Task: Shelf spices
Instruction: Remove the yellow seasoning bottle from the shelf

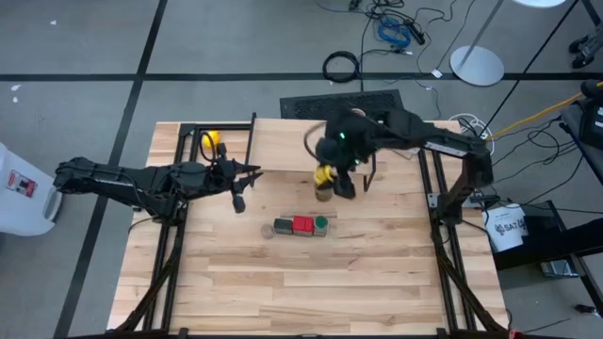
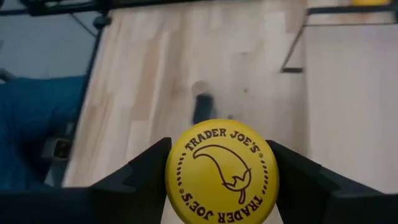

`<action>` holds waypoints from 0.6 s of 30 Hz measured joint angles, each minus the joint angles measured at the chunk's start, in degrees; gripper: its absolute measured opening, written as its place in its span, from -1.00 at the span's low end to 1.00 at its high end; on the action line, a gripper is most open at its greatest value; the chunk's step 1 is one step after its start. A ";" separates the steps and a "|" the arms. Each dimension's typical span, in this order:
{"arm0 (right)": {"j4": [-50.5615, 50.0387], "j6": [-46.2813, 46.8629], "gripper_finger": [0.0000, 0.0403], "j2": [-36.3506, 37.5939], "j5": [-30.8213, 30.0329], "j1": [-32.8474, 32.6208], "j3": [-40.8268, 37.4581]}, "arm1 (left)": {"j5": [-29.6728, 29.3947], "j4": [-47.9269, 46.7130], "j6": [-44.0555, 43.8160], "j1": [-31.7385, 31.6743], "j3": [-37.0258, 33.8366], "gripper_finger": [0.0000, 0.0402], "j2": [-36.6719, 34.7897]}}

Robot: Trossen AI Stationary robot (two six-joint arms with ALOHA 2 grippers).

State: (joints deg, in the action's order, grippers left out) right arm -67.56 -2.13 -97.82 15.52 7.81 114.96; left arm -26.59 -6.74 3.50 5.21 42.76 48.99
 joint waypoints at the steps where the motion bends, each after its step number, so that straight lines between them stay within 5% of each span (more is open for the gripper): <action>1: -0.69 0.99 0.10 0.47 -1.22 -1.44 0.00 | 0.00 0.01 -0.02 0.00 0.00 -0.58 0.00; 11: -6.38 9.77 0.10 1.14 -16.20 -14.70 -4.79 | 0.00 0.17 -0.92 0.07 0.00 -0.58 0.00; 18: 3.93 17.09 0.09 4.34 -21.76 -20.89 -23.50 | 0.72 0.24 -1.61 0.07 0.00 -0.58 0.00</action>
State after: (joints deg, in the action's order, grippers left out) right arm -63.62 14.96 -93.48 -6.24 -13.08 91.46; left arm -25.87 -6.50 1.89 5.28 42.76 48.99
